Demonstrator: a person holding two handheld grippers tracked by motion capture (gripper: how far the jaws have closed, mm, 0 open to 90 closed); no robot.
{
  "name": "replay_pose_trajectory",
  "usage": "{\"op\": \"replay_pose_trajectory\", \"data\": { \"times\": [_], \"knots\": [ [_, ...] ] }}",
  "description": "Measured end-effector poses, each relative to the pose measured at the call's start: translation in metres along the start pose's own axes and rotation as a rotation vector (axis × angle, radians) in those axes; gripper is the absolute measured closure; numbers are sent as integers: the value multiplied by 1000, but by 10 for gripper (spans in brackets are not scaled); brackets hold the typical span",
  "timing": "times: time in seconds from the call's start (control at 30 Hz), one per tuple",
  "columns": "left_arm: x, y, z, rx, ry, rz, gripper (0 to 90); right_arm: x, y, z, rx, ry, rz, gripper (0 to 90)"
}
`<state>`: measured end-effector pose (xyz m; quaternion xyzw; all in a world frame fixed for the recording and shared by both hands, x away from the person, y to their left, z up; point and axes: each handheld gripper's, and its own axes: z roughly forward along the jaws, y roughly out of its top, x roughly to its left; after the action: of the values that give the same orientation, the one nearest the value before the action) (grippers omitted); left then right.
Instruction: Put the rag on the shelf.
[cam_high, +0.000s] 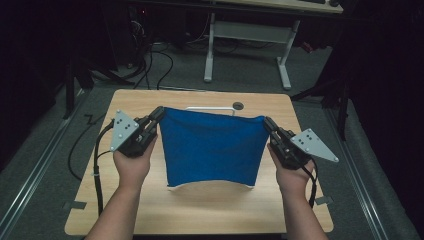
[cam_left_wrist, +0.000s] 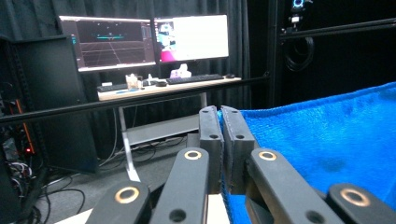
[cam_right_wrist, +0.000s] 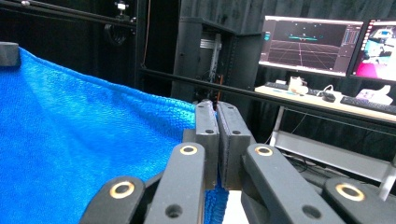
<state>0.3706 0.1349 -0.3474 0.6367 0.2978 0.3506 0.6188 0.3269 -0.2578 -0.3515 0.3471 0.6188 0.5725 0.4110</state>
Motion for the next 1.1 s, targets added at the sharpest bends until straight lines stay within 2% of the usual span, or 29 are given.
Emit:
{"op": "replay_pose_trajectory", "data": {
  "times": [0.33,0.7,0.9,1.1],
  "knots": [
    [18,6,30,36,16,39,883,-14,4,31,47,-17,-2,887],
    [34,16,58,41,48,53,883,-28,13,60,45,-27,32,887],
    [41,22,72,47,68,75,883,-35,21,75,56,-37,32,887],
    [48,24,87,62,84,74,883,-40,27,92,75,-60,4,887]
  ]
}}
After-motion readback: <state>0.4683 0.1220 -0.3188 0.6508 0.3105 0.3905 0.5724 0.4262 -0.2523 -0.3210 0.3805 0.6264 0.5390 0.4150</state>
